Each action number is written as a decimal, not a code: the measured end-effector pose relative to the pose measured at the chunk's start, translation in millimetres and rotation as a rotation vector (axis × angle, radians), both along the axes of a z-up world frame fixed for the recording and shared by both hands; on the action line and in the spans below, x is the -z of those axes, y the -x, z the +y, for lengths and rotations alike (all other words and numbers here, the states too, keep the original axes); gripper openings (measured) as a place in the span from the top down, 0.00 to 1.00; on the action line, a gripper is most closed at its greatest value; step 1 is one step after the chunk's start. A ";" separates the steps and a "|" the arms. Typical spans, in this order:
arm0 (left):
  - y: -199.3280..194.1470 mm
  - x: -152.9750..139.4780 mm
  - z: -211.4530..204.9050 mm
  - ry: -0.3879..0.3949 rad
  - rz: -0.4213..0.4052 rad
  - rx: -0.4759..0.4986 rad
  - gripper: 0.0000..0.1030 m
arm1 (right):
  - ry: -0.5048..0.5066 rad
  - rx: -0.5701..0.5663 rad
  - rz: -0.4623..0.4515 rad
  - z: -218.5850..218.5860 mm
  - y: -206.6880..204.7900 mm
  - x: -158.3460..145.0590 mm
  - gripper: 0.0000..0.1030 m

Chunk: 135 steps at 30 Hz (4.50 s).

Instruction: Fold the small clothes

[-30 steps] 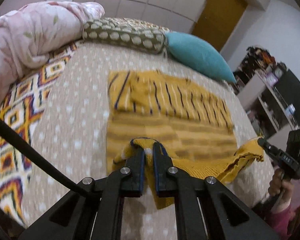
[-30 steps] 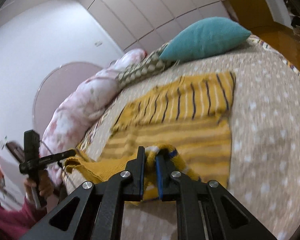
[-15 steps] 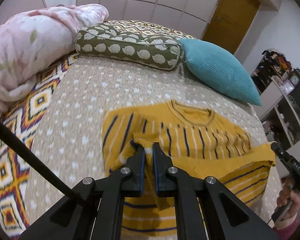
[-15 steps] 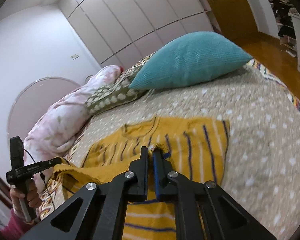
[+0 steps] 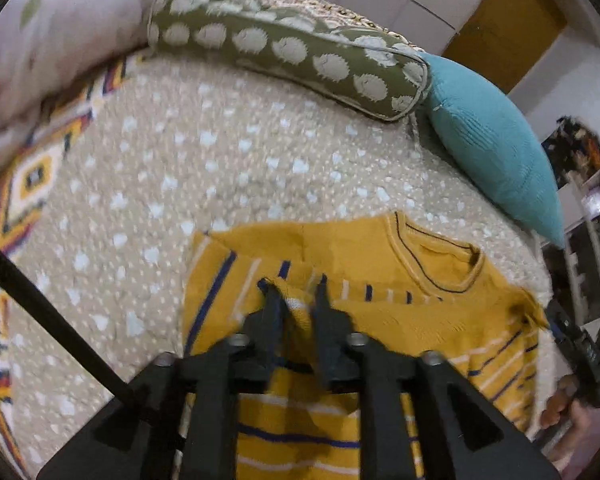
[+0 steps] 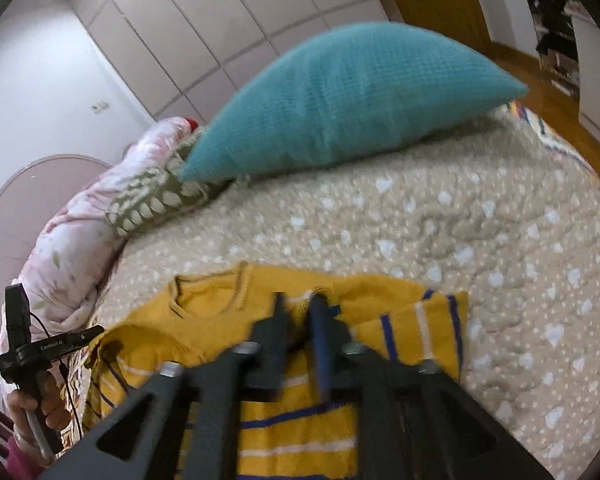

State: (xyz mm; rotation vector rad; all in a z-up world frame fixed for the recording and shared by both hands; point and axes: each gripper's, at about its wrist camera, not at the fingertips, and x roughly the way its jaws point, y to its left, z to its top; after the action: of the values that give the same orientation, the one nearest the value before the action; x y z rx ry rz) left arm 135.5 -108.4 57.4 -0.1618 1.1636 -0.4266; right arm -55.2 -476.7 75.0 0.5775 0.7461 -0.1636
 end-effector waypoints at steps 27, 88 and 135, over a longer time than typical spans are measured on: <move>-31.0 38.8 23.2 -0.069 0.044 -0.135 0.26 | 0.217 0.020 0.148 9.6 -47.2 39.4 0.42; 93.9 40.5 62.0 -0.180 -0.088 -0.022 0.17 | 0.426 -0.503 0.102 266.7 -109.8 12.8 0.69; 79.9 42.9 49.9 -0.178 -0.081 -0.093 0.05 | 0.131 -0.359 0.106 194.8 11.1 14.9 0.25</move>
State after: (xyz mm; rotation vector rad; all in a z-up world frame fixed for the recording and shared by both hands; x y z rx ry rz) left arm 55.5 -58.5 14.5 -0.0431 1.1036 -0.2444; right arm -66.3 -281.9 60.1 0.3047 0.9219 0.0901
